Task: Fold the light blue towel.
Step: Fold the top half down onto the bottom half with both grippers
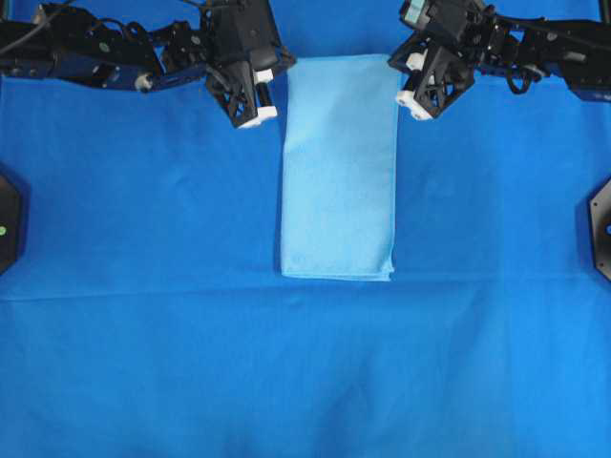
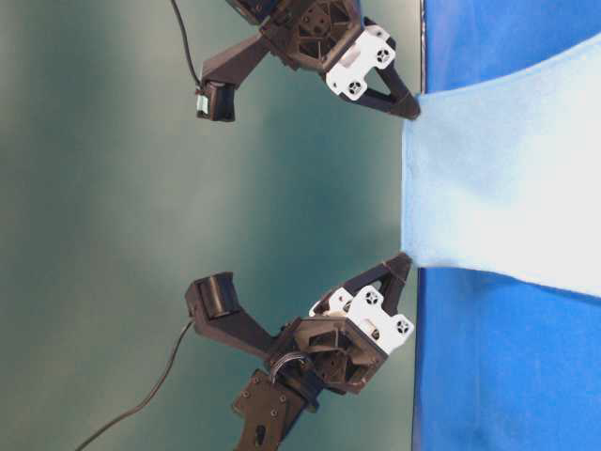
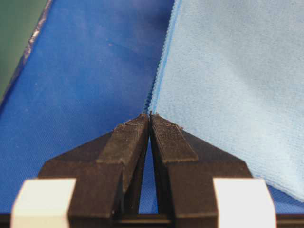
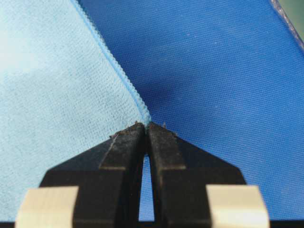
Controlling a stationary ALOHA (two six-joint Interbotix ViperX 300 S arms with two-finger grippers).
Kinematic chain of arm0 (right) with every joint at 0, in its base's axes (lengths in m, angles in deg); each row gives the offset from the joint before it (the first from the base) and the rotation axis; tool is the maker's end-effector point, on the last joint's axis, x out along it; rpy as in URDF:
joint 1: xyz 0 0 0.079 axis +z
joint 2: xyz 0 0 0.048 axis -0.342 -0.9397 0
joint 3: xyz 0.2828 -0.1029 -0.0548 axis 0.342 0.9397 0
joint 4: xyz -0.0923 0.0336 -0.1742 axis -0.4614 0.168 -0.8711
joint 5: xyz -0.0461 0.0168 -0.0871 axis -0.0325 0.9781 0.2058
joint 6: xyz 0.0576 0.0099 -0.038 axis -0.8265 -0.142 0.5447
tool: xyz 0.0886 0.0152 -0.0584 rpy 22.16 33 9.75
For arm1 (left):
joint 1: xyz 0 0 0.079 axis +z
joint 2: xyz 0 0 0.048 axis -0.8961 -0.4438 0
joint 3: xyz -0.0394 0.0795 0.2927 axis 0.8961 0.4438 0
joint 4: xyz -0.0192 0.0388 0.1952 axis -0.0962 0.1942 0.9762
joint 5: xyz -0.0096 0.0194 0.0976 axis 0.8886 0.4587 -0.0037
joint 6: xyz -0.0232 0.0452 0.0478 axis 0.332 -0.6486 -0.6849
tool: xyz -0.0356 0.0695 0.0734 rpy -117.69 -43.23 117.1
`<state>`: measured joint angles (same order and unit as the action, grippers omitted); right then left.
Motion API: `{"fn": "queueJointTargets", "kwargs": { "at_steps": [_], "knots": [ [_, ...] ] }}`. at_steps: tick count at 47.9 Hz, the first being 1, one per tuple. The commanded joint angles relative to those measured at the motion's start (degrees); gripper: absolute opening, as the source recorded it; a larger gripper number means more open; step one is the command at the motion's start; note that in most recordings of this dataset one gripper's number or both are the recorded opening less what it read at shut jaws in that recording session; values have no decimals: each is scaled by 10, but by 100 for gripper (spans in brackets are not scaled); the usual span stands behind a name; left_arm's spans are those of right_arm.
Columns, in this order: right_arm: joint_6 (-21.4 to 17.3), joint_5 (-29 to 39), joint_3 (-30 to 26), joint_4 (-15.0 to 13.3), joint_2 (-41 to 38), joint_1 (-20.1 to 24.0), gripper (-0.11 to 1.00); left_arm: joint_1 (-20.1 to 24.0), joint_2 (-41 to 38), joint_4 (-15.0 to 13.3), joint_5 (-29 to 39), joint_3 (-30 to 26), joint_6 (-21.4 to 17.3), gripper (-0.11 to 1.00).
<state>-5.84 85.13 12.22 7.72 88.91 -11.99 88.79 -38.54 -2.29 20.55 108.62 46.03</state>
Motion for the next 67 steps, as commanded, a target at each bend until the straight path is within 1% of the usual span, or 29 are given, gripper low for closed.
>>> {"fn": "queueJointTargets", "kwargs": {
  "at_steps": [1,8,15,20,26,28,30,36,45,49,53,62,67],
  "knots": [
    [-2,0,-4,0,16,11,4,-10,27,0,4,-4,1,3],
    [-3,17,4,7,35,47,4,-38,47,0,38,-2,4,3],
    [-5,50,14,18,65,101,4,-78,67,0,83,3,11,3],
    [-18,66,25,22,82,142,4,-113,75,0,116,11,31,3],
    [-46,77,38,23,92,185,3,-156,78,0,149,21,62,3],
    [-62,82,43,23,94,202,4,-171,78,0,156,24,71,3],
    [-73,86,46,23,95,217,4,-185,78,0,162,25,72,3],
    [-105,100,48,23,95,267,4,-236,74,0,163,23,85,3],
    [-145,107,52,23,95,324,4,-283,69,0,163,18,120,3],
    [-161,107,53,23,94,340,3,-296,69,0,163,18,136,3],
    [-172,107,53,23,92,352,4,-306,68,0,163,17,144,3],
    [-176,102,51,23,83,355,4,-312,66,0,161,16,145,3],
    [-176,91,48,22,75,355,4,-311,65,0,158,16,138,3]
  ]
}}
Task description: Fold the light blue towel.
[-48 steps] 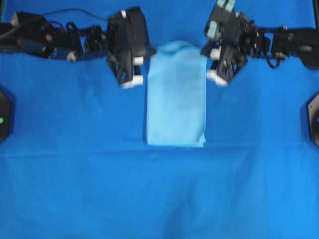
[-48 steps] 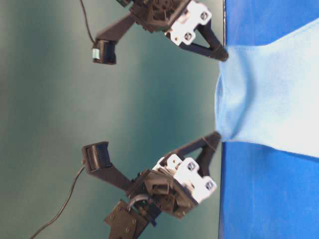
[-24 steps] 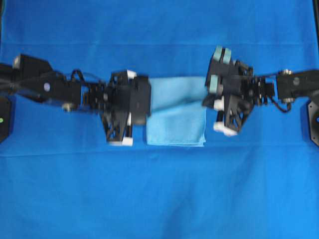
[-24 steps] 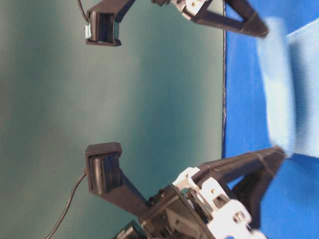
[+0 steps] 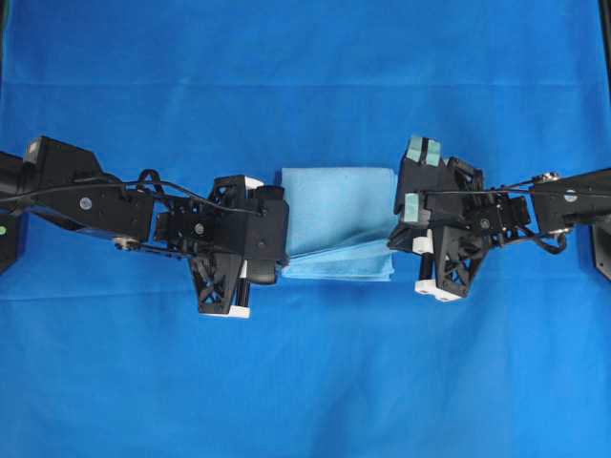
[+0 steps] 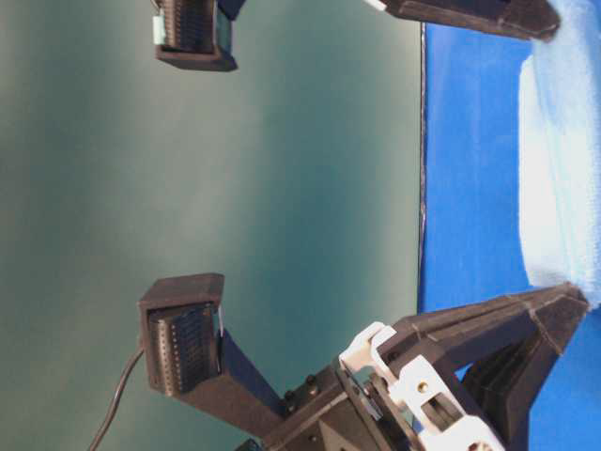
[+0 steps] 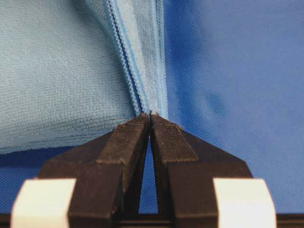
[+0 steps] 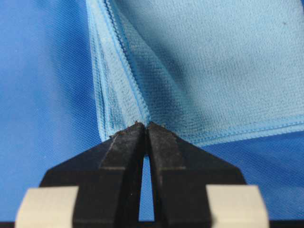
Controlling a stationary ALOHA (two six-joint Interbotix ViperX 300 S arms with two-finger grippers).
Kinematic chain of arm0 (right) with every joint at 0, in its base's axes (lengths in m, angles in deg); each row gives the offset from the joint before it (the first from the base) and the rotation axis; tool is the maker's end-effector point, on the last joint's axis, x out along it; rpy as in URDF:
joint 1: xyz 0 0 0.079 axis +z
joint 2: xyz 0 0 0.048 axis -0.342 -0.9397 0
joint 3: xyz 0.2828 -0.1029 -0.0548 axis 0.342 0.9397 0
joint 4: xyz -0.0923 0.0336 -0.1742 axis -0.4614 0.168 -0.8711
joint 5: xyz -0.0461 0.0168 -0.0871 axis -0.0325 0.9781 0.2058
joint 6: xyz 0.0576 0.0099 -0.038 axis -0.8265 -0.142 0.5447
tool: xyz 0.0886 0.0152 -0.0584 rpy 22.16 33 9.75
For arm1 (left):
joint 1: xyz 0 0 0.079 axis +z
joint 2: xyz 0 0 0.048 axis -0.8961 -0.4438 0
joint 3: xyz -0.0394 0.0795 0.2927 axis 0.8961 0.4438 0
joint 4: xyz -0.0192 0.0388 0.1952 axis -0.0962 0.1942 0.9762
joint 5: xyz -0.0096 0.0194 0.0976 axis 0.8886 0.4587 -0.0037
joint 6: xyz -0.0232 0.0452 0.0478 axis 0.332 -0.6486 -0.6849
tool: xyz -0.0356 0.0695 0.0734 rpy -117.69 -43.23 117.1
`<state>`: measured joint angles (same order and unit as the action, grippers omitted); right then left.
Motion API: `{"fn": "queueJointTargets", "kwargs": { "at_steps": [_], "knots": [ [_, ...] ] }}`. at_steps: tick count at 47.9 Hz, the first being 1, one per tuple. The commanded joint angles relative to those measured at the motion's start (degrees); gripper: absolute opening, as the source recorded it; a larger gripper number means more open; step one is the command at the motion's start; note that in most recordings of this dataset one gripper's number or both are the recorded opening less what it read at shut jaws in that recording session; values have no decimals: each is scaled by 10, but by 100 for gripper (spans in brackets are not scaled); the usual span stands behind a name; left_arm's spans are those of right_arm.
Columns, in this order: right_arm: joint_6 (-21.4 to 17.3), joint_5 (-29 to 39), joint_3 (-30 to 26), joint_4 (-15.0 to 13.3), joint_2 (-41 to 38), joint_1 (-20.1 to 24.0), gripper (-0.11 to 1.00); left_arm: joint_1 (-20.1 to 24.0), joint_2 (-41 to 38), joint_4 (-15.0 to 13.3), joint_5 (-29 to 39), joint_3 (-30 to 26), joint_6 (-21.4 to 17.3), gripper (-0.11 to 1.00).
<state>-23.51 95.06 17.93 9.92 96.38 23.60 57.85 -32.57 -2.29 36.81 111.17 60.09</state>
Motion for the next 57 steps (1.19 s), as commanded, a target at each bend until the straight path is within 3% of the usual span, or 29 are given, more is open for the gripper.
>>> {"fn": "queueJointTargets", "kwargs": {
  "at_steps": [1,11,16,18,24,27,39,48,57],
  "knots": [
    [1,-11,-9,0,-2,-1,4,-1,5,0,-5,-10,-4,3],
    [1,-18,-11,0,-18,-7,4,10,-4,0,-12,-11,-4,4],
    [1,-18,-16,0,-24,-7,5,10,-4,0,-13,-10,-4,18],
    [1,-21,-21,0,-25,-6,13,9,-4,0,-13,-10,-4,29],
    [1,-29,-29,-1,-31,-1,51,10,-3,0,-13,-8,-5,61],
    [0,-28,-33,0,-32,1,65,10,-1,0,-13,-8,-5,69],
    [-8,14,-47,1,-2,11,62,10,34,0,2,-5,-7,67],
    [-6,76,-62,-1,62,21,62,10,110,0,25,10,-13,67],
    [4,102,-47,-36,152,21,62,17,207,0,25,50,-27,67]
  ]
}}
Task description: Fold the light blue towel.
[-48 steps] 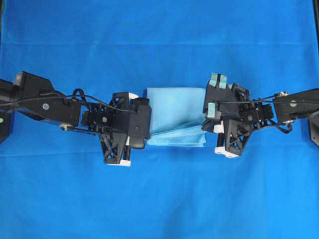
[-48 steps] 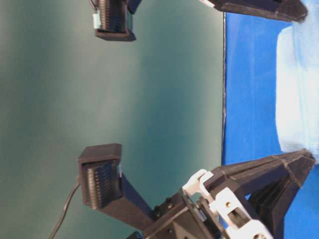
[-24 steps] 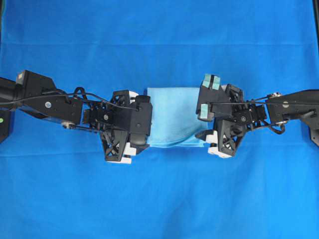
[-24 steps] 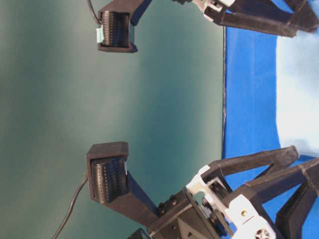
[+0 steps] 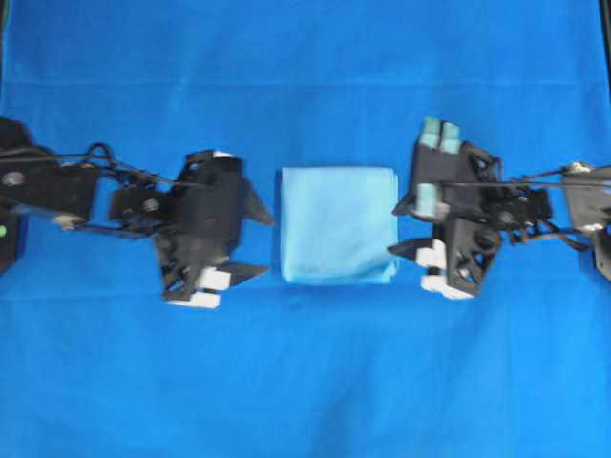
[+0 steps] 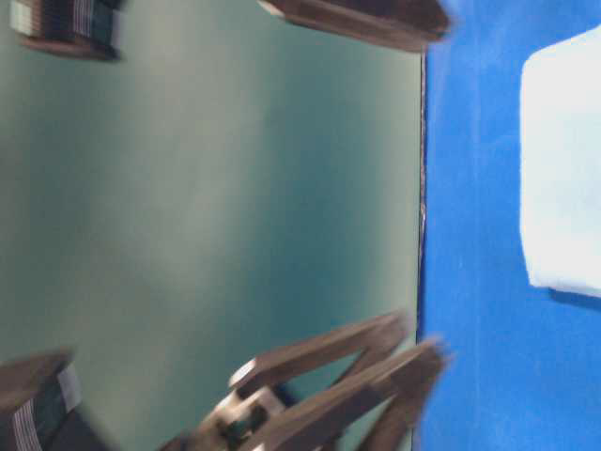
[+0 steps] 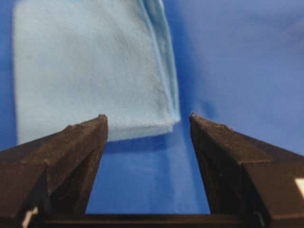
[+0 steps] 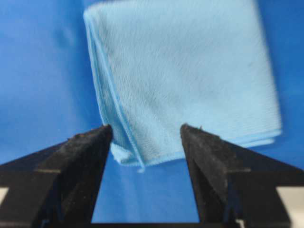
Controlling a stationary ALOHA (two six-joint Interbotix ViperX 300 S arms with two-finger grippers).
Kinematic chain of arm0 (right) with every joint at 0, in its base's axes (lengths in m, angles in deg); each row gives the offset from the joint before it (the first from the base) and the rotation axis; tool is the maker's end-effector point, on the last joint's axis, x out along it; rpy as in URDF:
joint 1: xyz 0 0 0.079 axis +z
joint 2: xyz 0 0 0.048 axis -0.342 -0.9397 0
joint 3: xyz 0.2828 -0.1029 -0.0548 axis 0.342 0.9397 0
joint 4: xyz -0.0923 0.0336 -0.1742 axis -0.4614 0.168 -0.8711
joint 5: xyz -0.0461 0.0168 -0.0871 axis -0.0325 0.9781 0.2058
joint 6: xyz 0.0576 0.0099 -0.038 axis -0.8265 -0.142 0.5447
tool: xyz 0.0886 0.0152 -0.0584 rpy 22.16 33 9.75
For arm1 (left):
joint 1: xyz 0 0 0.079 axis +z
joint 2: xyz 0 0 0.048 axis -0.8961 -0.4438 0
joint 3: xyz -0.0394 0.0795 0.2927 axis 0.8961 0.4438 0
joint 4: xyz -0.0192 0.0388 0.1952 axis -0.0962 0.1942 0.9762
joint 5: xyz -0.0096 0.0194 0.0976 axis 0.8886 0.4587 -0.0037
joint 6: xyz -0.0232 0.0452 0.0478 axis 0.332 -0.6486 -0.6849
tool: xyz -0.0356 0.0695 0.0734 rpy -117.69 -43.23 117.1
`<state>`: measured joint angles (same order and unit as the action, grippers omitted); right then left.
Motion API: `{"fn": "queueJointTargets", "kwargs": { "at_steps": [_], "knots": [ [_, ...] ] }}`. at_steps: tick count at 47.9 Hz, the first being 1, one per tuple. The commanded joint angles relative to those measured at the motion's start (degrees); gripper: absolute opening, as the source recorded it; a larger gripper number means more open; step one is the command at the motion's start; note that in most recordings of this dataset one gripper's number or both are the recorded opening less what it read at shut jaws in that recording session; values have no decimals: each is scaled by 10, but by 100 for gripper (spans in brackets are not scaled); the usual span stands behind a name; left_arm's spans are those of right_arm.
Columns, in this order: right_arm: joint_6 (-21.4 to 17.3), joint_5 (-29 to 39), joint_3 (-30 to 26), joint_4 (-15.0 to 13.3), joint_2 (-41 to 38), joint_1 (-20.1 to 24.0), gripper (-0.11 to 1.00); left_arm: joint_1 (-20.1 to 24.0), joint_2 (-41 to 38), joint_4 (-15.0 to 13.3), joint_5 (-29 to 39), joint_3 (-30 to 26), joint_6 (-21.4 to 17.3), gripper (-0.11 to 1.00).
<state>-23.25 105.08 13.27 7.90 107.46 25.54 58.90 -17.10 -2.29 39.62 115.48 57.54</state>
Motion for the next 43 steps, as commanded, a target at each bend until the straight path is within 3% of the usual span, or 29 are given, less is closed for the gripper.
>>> {"fn": "queueJointTargets", "kwargs": {
  "at_steps": [1,26,43],
  "knots": [
    [1,2,4,-22,56,2,62,8,64,0,-4,13,-2,67],
    [1,-24,142,-78,333,0,62,39,396,0,-45,199,-5,66],
    [-8,-70,265,-76,480,-59,61,54,552,0,-45,321,4,66]
  ]
}}
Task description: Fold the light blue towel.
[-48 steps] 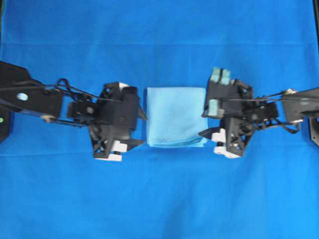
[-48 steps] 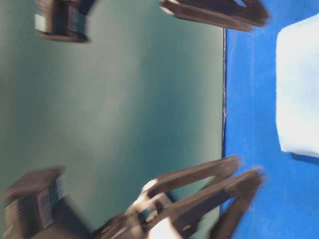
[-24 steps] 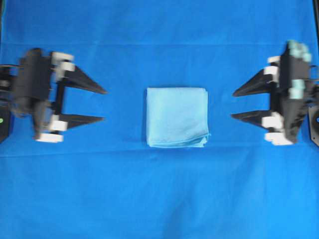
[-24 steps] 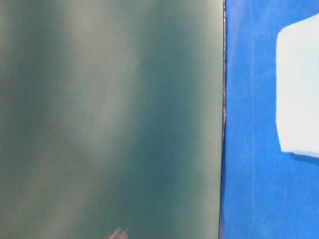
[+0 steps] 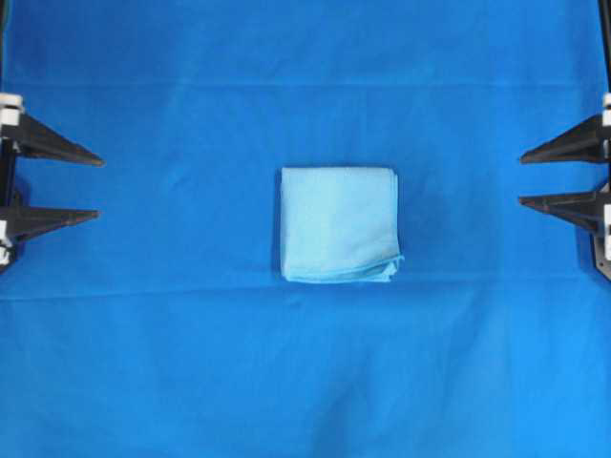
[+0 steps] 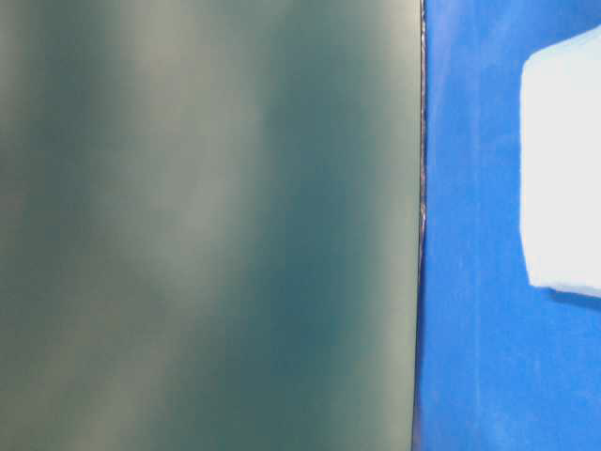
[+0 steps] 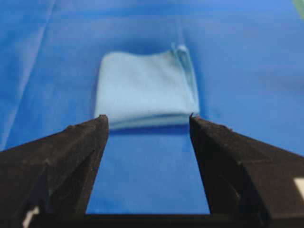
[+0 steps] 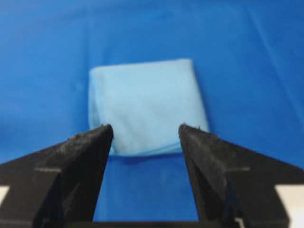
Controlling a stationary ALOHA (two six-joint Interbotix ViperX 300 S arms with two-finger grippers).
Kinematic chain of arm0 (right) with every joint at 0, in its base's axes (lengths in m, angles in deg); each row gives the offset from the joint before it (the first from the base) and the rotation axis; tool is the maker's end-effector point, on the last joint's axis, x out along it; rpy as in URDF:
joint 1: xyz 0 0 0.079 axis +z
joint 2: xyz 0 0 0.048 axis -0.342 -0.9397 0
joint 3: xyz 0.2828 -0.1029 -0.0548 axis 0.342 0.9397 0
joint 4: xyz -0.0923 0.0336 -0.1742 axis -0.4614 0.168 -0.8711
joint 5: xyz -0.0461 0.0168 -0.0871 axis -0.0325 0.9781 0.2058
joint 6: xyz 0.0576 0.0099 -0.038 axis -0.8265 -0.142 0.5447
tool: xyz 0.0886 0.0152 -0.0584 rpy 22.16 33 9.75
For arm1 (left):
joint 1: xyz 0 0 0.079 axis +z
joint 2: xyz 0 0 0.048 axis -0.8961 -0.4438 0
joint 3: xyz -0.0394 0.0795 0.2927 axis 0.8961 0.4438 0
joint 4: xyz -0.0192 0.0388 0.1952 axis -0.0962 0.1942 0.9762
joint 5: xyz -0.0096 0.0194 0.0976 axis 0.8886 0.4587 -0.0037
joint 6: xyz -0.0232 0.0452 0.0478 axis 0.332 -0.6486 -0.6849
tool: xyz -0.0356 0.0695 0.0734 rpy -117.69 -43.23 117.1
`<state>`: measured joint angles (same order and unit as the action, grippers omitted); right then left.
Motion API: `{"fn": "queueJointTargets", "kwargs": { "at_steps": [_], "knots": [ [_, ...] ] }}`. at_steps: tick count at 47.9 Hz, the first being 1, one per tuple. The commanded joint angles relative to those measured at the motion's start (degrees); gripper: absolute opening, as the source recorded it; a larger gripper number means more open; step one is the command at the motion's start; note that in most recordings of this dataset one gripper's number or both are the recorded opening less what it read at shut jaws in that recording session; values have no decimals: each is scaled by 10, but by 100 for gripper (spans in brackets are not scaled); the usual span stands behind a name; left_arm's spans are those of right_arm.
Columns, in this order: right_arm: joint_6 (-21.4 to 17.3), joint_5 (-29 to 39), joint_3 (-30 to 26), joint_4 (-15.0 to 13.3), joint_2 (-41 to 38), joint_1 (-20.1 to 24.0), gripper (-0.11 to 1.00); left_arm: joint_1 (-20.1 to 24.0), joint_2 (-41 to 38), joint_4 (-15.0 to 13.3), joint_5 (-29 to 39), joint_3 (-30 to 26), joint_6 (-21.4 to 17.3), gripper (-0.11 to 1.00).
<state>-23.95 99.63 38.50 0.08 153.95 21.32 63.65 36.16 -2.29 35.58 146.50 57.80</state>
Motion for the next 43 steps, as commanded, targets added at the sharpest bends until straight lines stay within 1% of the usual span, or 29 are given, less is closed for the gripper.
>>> {"fn": "queueJointTargets", "kwargs": {
  "at_steps": [1,7,13,43],
  "knots": [
    [-1,-20,18,3,18,-22,61,9,25,0,-4,16,2,66],
    [-1,-51,43,4,19,-40,61,16,51,-1,-4,39,4,66],
    [-1,-72,48,4,7,-43,61,17,52,0,-4,40,8,66],
    [-1,-72,49,5,6,-44,61,17,50,0,-4,41,9,66]
  ]
}}
